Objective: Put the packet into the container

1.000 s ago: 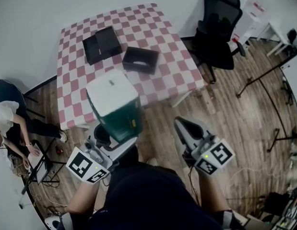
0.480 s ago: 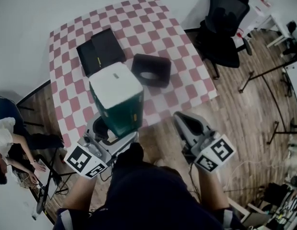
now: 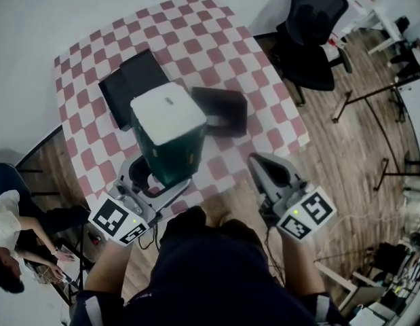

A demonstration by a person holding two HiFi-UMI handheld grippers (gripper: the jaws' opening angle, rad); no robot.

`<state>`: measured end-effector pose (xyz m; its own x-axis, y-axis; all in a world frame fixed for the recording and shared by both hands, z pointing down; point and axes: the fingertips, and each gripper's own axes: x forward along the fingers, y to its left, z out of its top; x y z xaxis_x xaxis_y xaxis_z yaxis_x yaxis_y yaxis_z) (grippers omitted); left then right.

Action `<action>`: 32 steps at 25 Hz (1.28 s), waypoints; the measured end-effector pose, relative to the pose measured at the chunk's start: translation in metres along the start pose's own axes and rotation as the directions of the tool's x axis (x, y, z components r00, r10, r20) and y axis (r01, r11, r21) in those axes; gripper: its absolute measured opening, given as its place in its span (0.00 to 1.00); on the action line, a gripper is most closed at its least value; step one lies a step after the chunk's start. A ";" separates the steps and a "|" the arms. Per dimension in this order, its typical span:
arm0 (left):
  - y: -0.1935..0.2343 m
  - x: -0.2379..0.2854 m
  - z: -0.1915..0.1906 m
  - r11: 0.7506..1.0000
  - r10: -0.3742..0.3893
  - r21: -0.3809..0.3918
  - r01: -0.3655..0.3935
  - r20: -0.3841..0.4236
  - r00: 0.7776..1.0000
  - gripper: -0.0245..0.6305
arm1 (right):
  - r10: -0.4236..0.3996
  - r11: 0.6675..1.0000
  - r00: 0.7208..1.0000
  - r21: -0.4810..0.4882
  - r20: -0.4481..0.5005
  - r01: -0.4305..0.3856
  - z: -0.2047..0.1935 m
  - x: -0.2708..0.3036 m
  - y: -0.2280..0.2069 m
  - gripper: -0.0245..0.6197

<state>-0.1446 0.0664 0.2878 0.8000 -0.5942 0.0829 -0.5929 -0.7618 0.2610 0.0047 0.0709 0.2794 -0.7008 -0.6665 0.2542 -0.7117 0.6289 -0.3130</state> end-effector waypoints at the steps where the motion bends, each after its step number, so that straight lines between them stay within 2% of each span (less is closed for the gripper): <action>1: 0.005 0.003 -0.001 1.000 -0.006 0.005 0.006 -0.009 1.000 0.66 | -0.008 1.000 1.000 0.004 -0.004 0.008 0.000 0.002 -0.003 0.06; 8: 0.033 0.033 -0.018 0.998 -0.025 0.057 0.030 -0.090 0.996 0.66 | -0.020 0.999 1.000 0.038 -0.019 0.021 -0.009 0.015 -0.026 0.06; 12: 0.043 0.051 -0.028 0.993 -0.013 0.116 0.032 -0.155 0.988 0.66 | -0.004 0.998 1.000 0.065 -0.028 0.006 -0.015 0.020 -0.042 0.06; 15: 0.051 0.068 -0.039 0.985 0.004 0.169 0.036 -0.233 0.972 0.66 | 0.017 0.996 0.999 0.089 -0.035 -0.014 -0.020 0.024 -0.057 0.06; 18: 0.062 0.088 -0.056 0.982 0.027 0.186 0.034 -0.317 0.948 0.66 | 0.038 0.994 0.998 0.106 -0.045 -0.033 -0.026 0.028 -0.073 0.06; 21: 0.072 0.109 -0.067 0.972 0.039 0.229 0.048 -0.361 0.932 0.66 | 0.056 0.992 0.997 0.120 -0.052 -0.049 -0.029 0.034 -0.088 0.06; 24: 0.079 0.131 -0.076 0.950 0.034 0.299 0.091 -0.388 0.921 0.66 | 0.067 0.990 0.996 0.131 -0.061 -0.058 -0.031 0.040 -0.101 0.06; 28: 0.091 0.150 -0.100 0.920 0.038 0.361 0.155 -0.473 0.880 0.66 | 0.071 0.988 0.995 0.144 -0.066 -0.061 -0.036 0.046 -0.116 0.06; 32: 0.105 0.159 -0.126 0.868 0.049 0.428 0.251 -0.577 0.815 0.66 | 0.061 0.985 0.995 0.165 -0.076 -0.048 -0.046 0.049 -0.128 0.06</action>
<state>-0.0677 -0.0757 0.4499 0.6761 -0.3725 0.6357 -0.3529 -0.9211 -0.1645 0.0598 -0.0239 0.3735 -0.7448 -0.5946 0.3030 -0.6593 0.5856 -0.4716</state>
